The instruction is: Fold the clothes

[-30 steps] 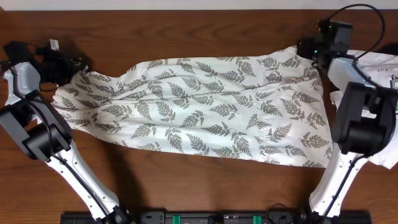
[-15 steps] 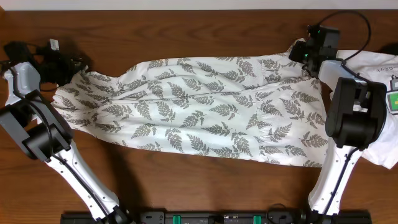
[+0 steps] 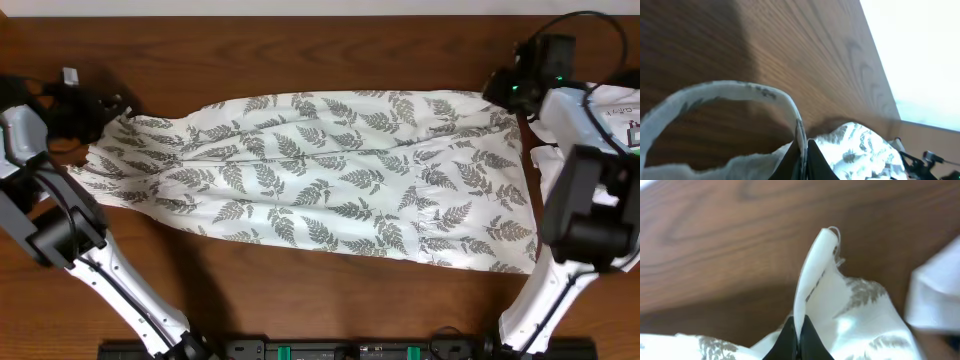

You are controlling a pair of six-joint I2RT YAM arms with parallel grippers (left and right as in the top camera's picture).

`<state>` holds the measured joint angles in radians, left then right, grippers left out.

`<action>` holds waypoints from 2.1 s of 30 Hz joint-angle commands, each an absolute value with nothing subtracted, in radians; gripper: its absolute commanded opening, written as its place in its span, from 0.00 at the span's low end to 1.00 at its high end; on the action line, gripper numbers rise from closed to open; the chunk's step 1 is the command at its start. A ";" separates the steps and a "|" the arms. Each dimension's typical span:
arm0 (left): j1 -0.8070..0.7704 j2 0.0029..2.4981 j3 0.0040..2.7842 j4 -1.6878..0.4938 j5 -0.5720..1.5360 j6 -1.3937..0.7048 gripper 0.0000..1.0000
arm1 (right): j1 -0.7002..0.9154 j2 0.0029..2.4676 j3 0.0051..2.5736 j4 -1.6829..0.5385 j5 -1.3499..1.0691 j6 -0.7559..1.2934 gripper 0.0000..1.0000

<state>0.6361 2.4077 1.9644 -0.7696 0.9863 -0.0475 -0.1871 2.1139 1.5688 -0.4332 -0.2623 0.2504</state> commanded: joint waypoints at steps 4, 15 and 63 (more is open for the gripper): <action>0.645 2.315 1.975 -0.847 1.006 -0.006 0.06 | -0.207 1.964 1.571 -0.546 -0.262 0.254 0.01; 0.645 2.257 1.975 -1.014 1.002 0.052 0.06 | -0.208 1.922 1.571 -0.836 -0.263 0.253 0.01; 0.707 2.256 1.904 -1.258 0.376 -0.092 0.06 | -0.387 1.924 1.454 -1.327 0.038 0.100 0.08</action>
